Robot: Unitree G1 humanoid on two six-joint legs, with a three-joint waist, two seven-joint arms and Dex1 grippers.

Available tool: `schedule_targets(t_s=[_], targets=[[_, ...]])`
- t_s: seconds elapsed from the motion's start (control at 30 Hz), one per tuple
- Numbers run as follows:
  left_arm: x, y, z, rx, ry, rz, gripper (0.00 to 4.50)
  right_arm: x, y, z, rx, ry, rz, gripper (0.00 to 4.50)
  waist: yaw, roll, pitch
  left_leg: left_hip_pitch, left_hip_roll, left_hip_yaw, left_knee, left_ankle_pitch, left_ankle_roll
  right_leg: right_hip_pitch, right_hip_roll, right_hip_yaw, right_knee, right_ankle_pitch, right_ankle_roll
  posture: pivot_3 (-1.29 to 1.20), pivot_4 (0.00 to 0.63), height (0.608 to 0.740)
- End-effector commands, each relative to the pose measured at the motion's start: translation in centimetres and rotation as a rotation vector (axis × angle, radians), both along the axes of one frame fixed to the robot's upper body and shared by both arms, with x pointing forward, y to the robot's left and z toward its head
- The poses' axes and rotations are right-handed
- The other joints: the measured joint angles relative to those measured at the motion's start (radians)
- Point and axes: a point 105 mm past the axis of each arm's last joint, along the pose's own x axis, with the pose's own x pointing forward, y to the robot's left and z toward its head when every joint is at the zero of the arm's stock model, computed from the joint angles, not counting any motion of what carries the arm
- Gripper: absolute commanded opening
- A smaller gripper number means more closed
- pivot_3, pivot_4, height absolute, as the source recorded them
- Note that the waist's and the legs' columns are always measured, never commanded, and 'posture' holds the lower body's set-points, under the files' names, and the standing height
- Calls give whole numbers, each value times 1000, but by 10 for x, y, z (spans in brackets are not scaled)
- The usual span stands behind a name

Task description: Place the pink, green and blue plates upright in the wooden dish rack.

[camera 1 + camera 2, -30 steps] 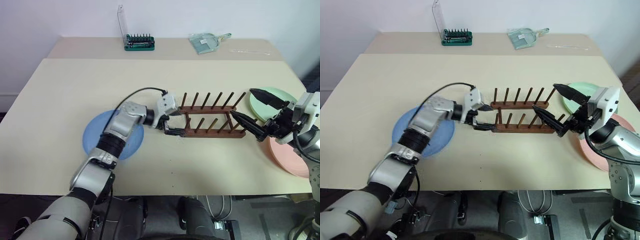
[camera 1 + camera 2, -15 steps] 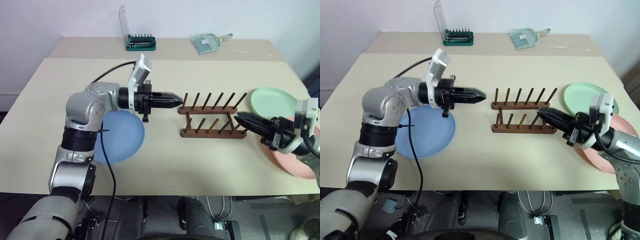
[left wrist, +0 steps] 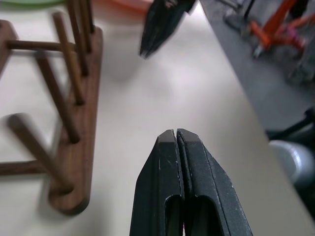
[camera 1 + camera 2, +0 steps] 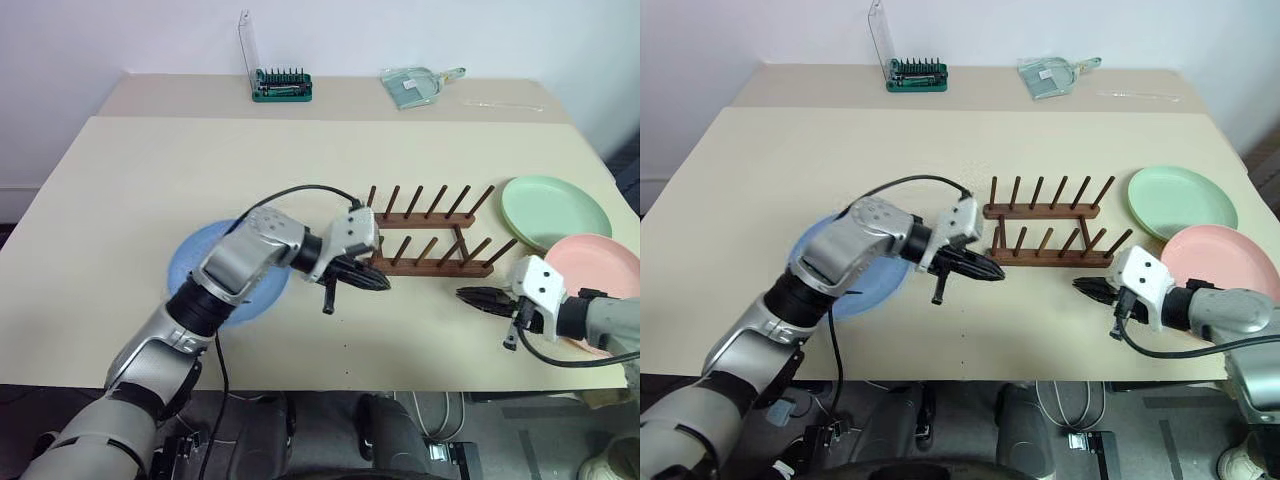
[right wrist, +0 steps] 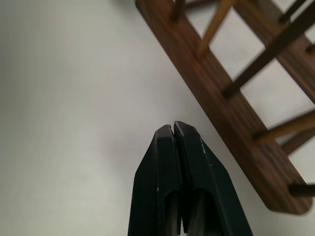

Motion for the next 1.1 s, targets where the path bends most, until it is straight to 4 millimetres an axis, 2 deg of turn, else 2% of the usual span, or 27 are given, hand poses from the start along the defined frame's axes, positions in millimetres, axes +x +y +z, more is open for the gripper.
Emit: schedule_targets(t_s=[0.03,0.23,0.4,0.53,0.73,1.1], targets=[[3,-7,-13,29,-113,3,16,13,-6,4,-80,-77,-28,14,0,0,0,0,0,0,0,0,0,0,0,0,0,0,0,0,150,724],[29,-8,-34,107,-252,88,16,27,-13,-7,-174,-111,-52,14,1,0,0,0,0,0,0,0,0,0,0,0,0,0,0,0,150,724],[52,-13,-27,66,-322,200,16,39,-14,-6,-203,-160,-61,14,2,0,0,-1,0,0,0,0,0,0,0,0,0,0,0,0,150,724],[64,-7,-31,89,-332,248,16,60,-11,-6,-200,-232,-87,14,-3,0,0,0,0,0,0,0,0,0,0,0,0,0,0,0,150,724],[88,8,-25,88,-371,362,16,75,-5,-5,-222,-277,-72,14,-2,0,0,0,0,0,0,0,0,0,0,0,0,0,0,0,150,724],[108,28,-21,99,-385,411,16,104,-6,-2,-185,-341,-108,14,-3,0,0,0,0,1,0,0,0,0,0,0,0,0,0,0,150,724]])
